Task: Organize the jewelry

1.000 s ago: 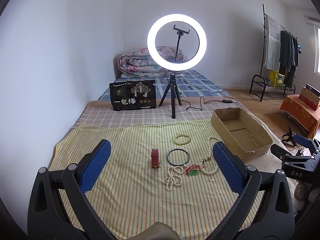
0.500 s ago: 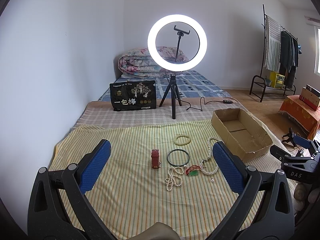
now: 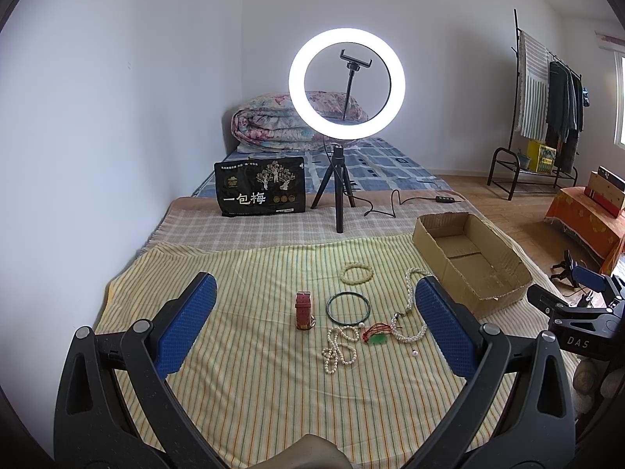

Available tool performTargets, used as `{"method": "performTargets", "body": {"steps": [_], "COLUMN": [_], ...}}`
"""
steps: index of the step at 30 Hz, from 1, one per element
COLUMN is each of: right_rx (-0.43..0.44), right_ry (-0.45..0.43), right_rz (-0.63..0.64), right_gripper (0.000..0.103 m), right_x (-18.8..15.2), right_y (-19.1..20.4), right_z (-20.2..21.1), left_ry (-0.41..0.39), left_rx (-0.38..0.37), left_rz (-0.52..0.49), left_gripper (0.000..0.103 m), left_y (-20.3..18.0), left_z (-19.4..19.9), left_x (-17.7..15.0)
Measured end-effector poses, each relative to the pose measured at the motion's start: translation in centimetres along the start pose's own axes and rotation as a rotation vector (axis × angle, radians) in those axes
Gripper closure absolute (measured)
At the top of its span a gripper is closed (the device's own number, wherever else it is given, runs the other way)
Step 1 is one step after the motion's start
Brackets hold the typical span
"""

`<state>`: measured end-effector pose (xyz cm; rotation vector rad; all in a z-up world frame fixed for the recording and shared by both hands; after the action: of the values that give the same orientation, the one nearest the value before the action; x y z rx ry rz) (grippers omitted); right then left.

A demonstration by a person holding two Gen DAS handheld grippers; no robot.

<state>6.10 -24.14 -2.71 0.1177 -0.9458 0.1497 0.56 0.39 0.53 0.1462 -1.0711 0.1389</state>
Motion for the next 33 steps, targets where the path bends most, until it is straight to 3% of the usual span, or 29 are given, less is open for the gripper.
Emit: {"method": "performTargets", "body": {"steps": [26,33], "right_rx": [0.006,0.065], "right_ry": [0.000,-0.003], "right_rz": [0.001,0.047], "right_gripper": [0.001,0.001], "right_x": [0.2,-0.3], "right_y": [0.4,1.2], "right_z": [-0.3,-1.2], "left_ry": [0.003,0.041], "left_rx": [0.009,0.047], "left_rz": [0.002,0.021], "left_gripper": [0.000,0.000], "left_y": [0.4,2.0], "left_z": [-0.4,-2.2], "left_x": [0.0,0.3]}}
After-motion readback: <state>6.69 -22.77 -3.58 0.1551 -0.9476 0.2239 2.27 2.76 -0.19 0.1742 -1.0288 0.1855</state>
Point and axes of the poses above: each gripper's, at about its wrist camera, not at the fingertips, and z roughly against the way its jaws point, y to its left, x to its top, the point moved 1 cm from there along -z, roughly the way its jaws point, and after that the axes turned 8 degrees about x, right-handed, at the moved point
